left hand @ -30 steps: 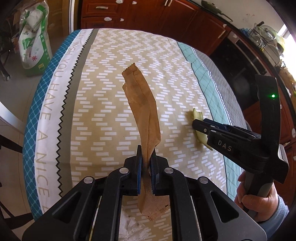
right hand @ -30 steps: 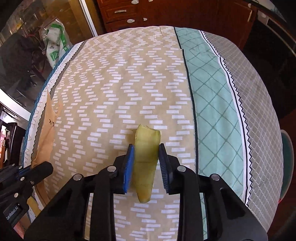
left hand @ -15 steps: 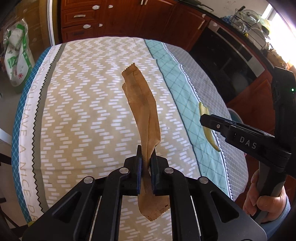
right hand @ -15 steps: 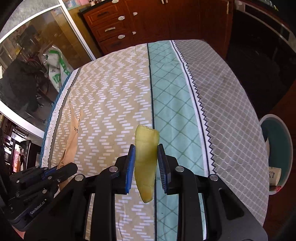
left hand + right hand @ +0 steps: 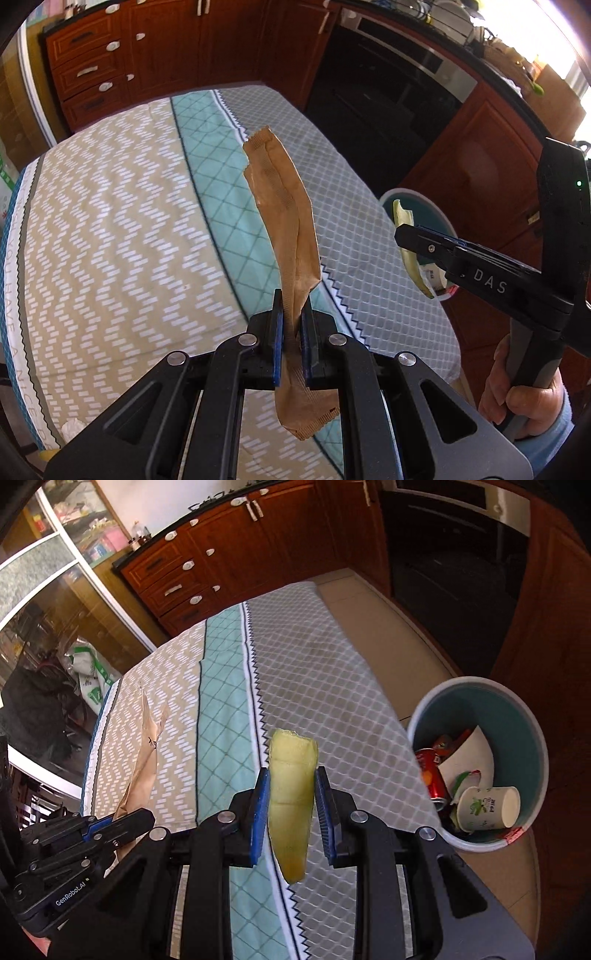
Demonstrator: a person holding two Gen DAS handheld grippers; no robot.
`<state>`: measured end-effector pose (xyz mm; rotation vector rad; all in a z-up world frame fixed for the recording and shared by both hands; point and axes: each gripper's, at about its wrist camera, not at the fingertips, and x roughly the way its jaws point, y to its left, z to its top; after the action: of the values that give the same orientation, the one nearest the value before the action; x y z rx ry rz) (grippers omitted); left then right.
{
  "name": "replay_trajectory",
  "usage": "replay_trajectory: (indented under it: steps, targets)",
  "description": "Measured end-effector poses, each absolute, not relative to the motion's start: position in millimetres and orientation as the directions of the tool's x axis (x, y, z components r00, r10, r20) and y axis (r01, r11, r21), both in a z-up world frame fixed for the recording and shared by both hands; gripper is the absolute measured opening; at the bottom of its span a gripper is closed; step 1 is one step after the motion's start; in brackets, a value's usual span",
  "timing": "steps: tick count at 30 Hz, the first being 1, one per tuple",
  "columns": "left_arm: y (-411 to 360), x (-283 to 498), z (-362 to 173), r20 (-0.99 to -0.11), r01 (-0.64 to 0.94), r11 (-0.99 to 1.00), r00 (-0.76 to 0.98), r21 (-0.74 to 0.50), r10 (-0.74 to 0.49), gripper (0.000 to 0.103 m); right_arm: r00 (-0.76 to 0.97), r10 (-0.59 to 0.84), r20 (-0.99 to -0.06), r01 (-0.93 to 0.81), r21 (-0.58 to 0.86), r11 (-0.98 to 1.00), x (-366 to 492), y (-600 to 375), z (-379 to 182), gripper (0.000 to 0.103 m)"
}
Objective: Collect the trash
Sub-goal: 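Carry the paper strip and yellow peel over the teal bin with both tools, then open the left tool to drop the paper strip while the right tool drops the peel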
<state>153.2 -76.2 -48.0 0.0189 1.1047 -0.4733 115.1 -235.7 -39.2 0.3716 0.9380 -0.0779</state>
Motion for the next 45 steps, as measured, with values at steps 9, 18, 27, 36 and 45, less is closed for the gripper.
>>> replay_trajectory:
  steps: [9,18,27,36,45]
  targets:
    - [-169,154,-36,-0.864,0.521,0.837,0.330,-0.168,-0.380,0.009,0.642,0.013,-0.767,0.373,0.327,0.868,69,-339,-36,0.024]
    - [-254,164,-44,-0.881,0.601,0.784,0.276,-0.154,-0.385,0.009,0.636,-0.026,-0.771,0.491,0.379,0.785,34,-422,-50,0.024]
    - [-320,182,-66,-0.902,0.639,0.754,0.221,-0.154,-0.371,0.009,0.610,-0.018,-0.792,0.521,0.384,0.763,32,-454,-67,0.024]
    - [-348,193,-95,-0.922,0.643,0.751,0.184,-0.151,-0.342,0.031,0.586,-0.003,-0.810,0.528,0.379,0.760,44,-464,-79,0.024]
    - [-353,202,-100,-0.924,0.628,0.774,0.242,-0.083,-0.295,0.091,0.571,0.017,-0.821,0.522,0.379,0.764,61,-464,-90,0.024]
